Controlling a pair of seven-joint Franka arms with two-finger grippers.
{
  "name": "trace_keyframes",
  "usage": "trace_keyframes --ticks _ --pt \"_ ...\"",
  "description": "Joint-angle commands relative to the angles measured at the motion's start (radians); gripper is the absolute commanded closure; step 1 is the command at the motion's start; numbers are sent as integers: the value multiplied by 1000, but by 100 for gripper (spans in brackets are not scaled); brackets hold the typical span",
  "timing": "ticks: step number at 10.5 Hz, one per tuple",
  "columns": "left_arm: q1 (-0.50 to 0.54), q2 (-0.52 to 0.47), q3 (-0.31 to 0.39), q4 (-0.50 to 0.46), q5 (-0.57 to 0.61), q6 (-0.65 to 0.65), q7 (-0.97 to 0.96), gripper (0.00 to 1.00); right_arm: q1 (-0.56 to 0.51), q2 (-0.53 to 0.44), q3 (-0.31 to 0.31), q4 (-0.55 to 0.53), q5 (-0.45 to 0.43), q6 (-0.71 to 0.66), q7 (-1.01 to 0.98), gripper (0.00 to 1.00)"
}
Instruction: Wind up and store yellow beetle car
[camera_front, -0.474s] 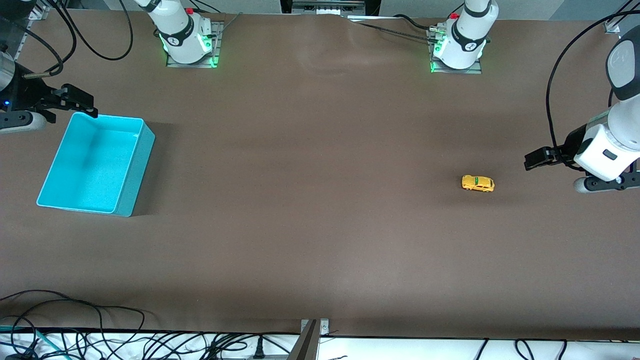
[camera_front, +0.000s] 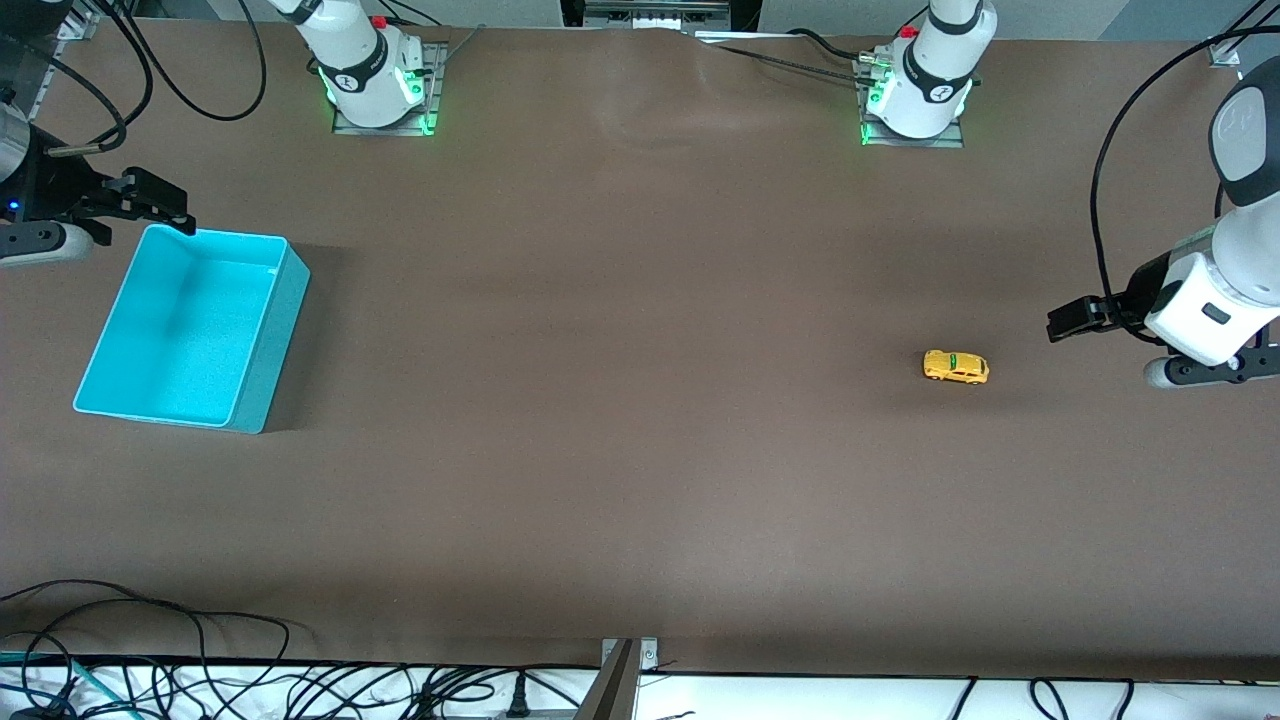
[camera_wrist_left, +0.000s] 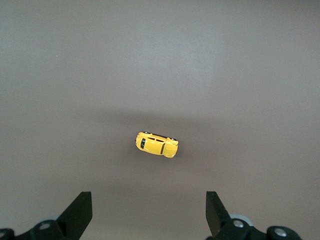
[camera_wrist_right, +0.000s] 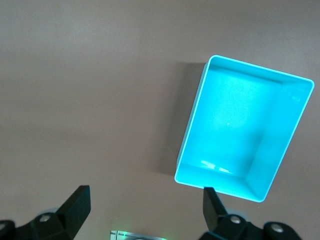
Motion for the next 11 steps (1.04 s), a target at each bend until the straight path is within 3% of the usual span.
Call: trace_keyframes --ticks 1,11 --pt "3 -5 3 -6 6 -7 12 0 -4 -6 2 11 -14 -28 4 0" --pt "6 6 3 -14 5 -21 -8 0 -7 -5 -1 9 -14 -30 -5 0"
